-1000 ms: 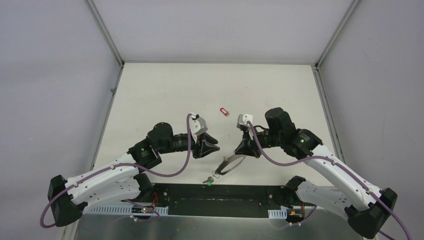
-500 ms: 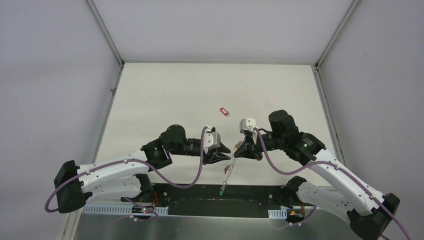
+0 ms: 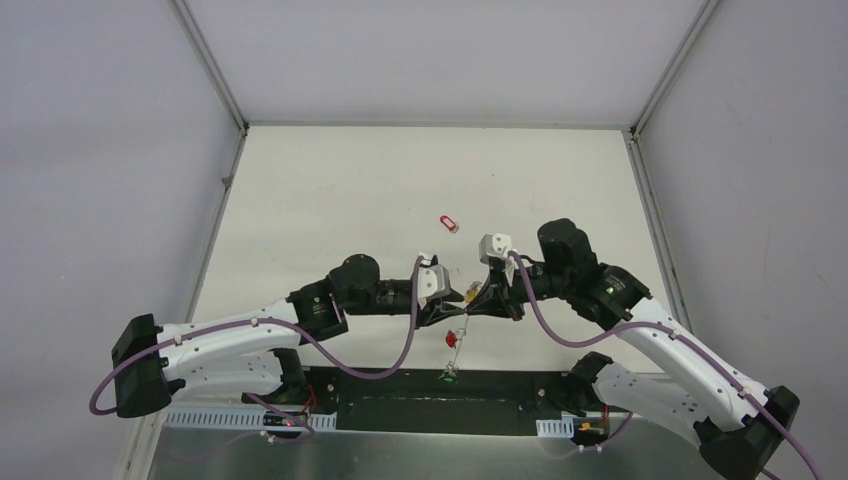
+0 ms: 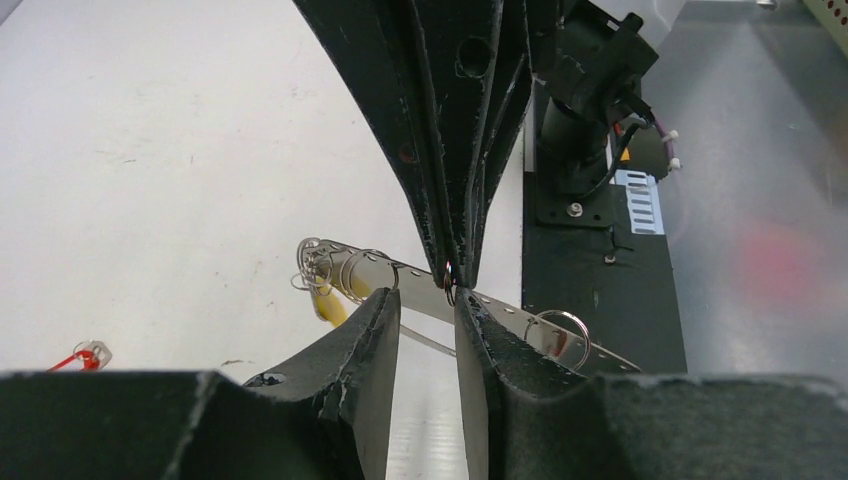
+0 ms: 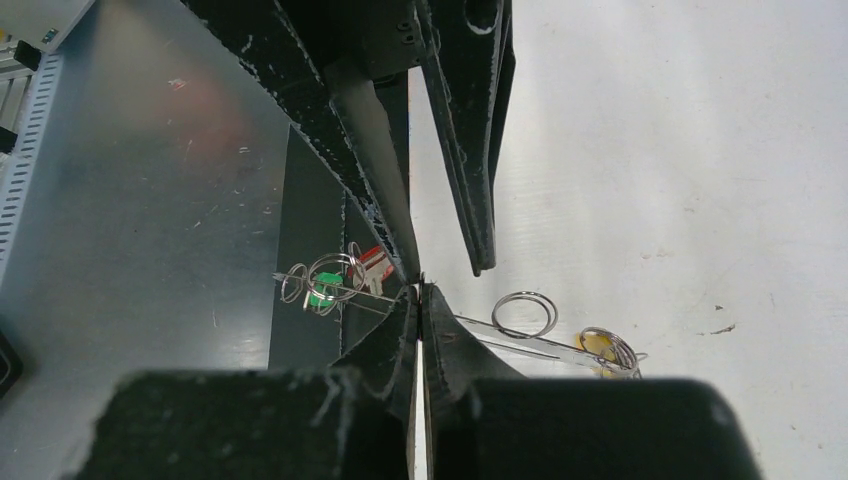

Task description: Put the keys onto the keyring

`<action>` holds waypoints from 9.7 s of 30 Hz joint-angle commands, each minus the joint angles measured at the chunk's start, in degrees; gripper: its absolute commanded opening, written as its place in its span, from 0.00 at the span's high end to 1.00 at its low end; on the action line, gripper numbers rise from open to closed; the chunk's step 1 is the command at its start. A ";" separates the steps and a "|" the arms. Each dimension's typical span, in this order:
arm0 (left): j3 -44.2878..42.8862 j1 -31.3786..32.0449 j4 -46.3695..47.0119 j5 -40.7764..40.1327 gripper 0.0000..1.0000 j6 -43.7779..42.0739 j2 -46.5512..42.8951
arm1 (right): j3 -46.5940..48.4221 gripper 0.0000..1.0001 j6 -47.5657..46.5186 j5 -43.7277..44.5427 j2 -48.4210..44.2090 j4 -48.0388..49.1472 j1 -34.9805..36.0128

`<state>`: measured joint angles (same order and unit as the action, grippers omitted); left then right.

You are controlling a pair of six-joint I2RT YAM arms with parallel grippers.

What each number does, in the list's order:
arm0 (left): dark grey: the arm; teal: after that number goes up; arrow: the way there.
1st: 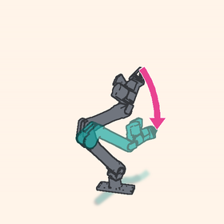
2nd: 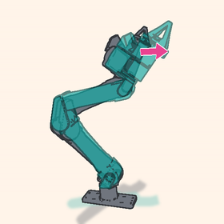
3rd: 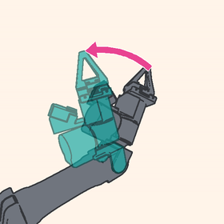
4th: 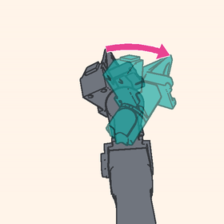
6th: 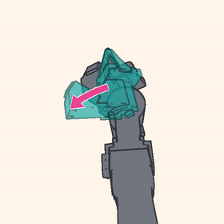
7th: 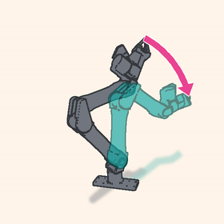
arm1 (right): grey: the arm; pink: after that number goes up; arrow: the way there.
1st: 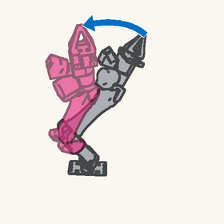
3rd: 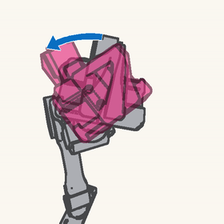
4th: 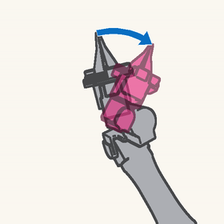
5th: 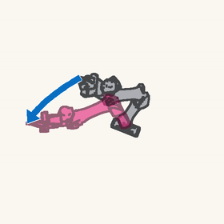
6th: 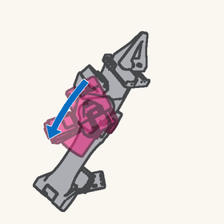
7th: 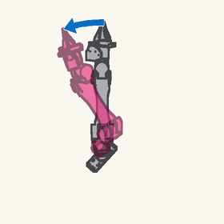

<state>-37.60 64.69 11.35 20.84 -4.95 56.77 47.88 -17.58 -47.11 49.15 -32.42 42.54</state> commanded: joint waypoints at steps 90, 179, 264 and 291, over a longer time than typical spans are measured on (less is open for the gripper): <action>-1.53 2.40 -5.03 -8.08 0.65 3.62 -4.32 | 14.92 1.00 -10.42 6.94 6.25 -19.94 1.95; 15.45 4.41 37.05 -3.06 0.98 2.38 -10.61 | -3.64 1.00 6.62 4.56 -9.76 21.98 9.22; 16.31 4.44 40.96 -4.22 1.00 3.90 -8.97 | 1.50 0.77 5.09 6.08 -5.09 12.46 9.31; 7.79 4.41 7.61 -5.74 0.68 2.53 -14.64 | 9.24 1.00 -0.60 10.98 0.93 -4.83 9.31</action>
<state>-23.33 68.66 32.18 15.31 -1.28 43.29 50.98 -12.93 -36.60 47.53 -29.43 51.88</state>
